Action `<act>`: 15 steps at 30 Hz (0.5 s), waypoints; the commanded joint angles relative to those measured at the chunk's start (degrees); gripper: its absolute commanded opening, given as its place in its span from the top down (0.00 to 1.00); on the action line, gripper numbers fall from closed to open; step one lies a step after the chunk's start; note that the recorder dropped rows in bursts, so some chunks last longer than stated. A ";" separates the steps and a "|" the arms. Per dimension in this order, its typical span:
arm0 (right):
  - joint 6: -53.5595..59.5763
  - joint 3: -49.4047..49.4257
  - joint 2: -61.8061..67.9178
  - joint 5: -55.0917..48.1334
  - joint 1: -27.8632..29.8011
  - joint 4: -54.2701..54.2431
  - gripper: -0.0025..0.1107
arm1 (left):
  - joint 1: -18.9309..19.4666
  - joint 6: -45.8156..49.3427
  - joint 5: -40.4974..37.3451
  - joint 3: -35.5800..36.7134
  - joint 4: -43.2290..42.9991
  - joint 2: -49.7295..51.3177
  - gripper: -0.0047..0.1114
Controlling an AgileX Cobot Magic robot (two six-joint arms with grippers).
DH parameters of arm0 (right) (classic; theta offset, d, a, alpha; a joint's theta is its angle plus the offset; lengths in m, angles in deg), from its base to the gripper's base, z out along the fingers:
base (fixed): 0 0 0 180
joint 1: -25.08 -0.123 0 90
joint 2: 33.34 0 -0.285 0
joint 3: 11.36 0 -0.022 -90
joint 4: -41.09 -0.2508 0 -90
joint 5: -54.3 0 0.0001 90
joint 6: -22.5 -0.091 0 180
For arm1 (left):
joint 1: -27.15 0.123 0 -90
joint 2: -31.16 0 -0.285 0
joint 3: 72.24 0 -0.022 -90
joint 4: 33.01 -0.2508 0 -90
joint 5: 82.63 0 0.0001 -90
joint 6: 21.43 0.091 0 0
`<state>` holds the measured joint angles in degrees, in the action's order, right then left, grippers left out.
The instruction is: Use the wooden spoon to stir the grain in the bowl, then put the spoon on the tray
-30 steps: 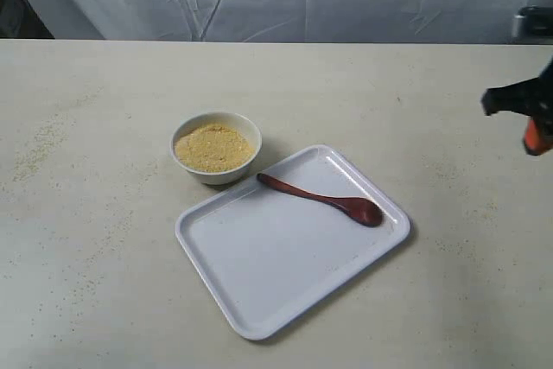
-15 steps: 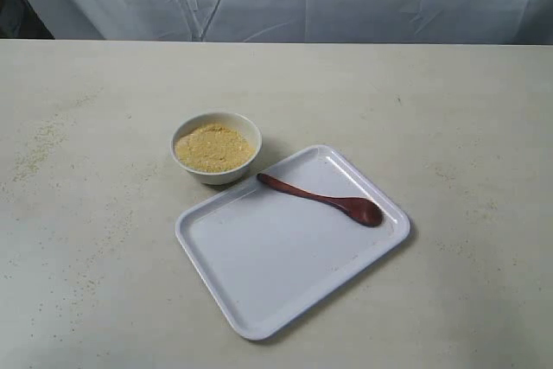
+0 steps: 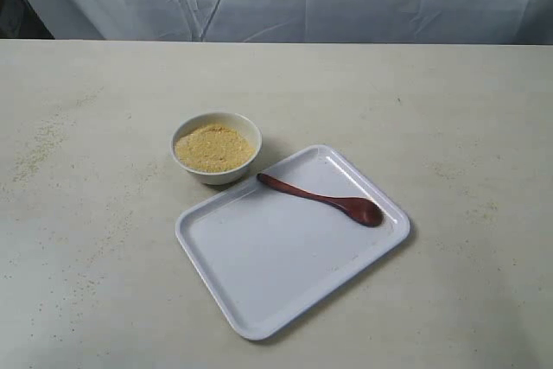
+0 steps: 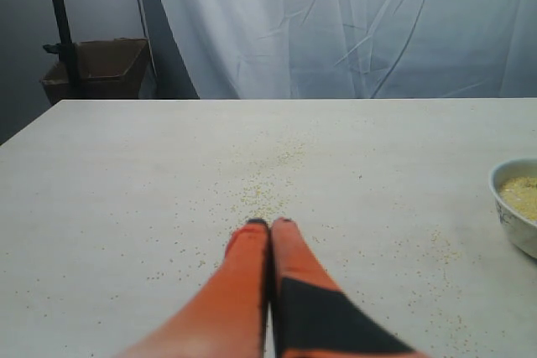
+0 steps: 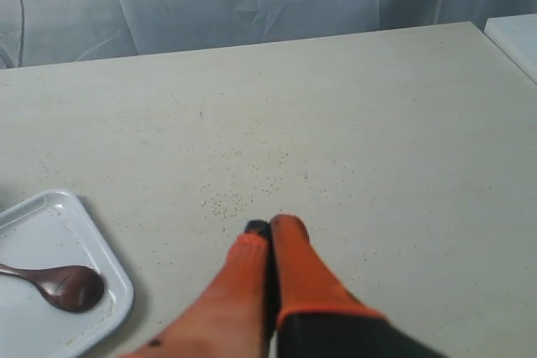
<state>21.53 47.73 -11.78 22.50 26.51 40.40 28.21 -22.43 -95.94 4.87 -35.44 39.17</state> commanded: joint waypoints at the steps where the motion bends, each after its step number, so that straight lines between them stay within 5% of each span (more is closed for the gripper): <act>1: -0.03 0.24 -0.50 0.81 0.26 0.08 0.98 | 0.10 -0.02 0.08 0.10 -0.16 -0.22 0.96; 15: -0.15 10.38 -13.77 7.35 0.26 0.20 0.98 | 0.10 -0.02 0.08 0.10 -0.16 -0.22 0.96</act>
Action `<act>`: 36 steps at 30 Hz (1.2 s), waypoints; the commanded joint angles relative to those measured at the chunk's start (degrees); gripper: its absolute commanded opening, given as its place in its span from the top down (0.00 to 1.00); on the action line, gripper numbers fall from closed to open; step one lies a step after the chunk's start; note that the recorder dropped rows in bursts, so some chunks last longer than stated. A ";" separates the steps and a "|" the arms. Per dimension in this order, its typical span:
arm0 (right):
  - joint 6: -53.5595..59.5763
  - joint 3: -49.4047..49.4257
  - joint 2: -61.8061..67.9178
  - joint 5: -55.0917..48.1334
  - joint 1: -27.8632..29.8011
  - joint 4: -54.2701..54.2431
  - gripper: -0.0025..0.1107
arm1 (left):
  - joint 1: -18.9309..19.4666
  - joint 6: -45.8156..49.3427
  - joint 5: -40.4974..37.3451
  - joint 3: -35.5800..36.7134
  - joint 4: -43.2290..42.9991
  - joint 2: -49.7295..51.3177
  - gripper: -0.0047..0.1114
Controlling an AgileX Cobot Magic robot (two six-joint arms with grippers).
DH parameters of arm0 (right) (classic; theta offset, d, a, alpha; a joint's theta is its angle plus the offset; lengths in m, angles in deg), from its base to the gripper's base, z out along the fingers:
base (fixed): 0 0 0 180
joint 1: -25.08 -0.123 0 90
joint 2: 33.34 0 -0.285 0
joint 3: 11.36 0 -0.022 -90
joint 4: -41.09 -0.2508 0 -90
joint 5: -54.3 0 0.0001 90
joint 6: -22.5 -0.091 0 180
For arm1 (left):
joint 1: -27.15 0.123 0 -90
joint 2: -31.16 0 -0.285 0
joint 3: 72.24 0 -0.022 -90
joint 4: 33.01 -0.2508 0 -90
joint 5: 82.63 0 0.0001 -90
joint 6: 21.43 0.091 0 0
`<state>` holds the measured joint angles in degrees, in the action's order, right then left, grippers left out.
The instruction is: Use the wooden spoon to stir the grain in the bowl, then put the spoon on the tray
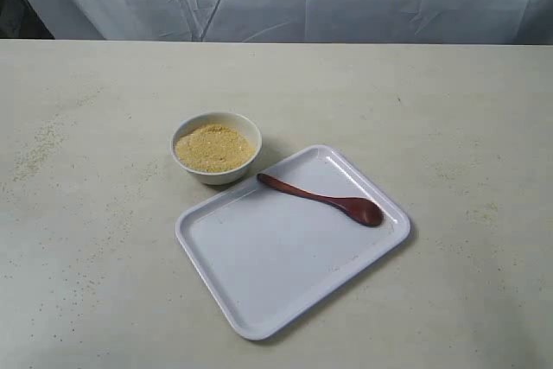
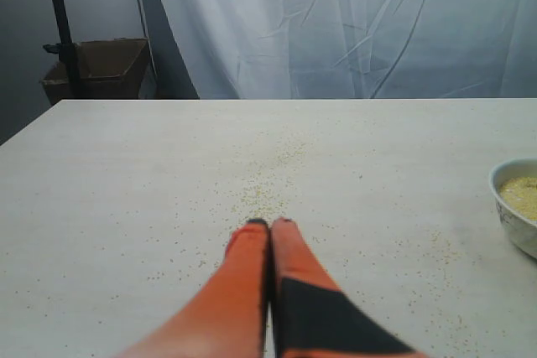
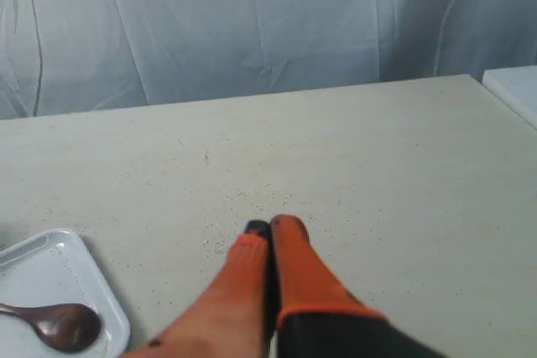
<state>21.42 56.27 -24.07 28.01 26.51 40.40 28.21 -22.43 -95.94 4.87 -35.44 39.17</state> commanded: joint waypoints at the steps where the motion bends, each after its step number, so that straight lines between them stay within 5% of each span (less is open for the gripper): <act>1: -0.03 2.37 -1.48 1.84 0.26 0.20 0.98 | 0.10 -0.02 0.08 0.10 -0.16 -0.22 0.96; 8: -0.03 9.50 -1.48 4.85 0.26 0.20 0.98 | 0.10 -0.02 0.08 0.10 -0.16 -0.22 0.96; 36: -0.03 9.58 -1.48 5.40 0.26 0.09 0.98 | 0.10 -0.02 0.08 0.10 -0.16 -0.22 0.96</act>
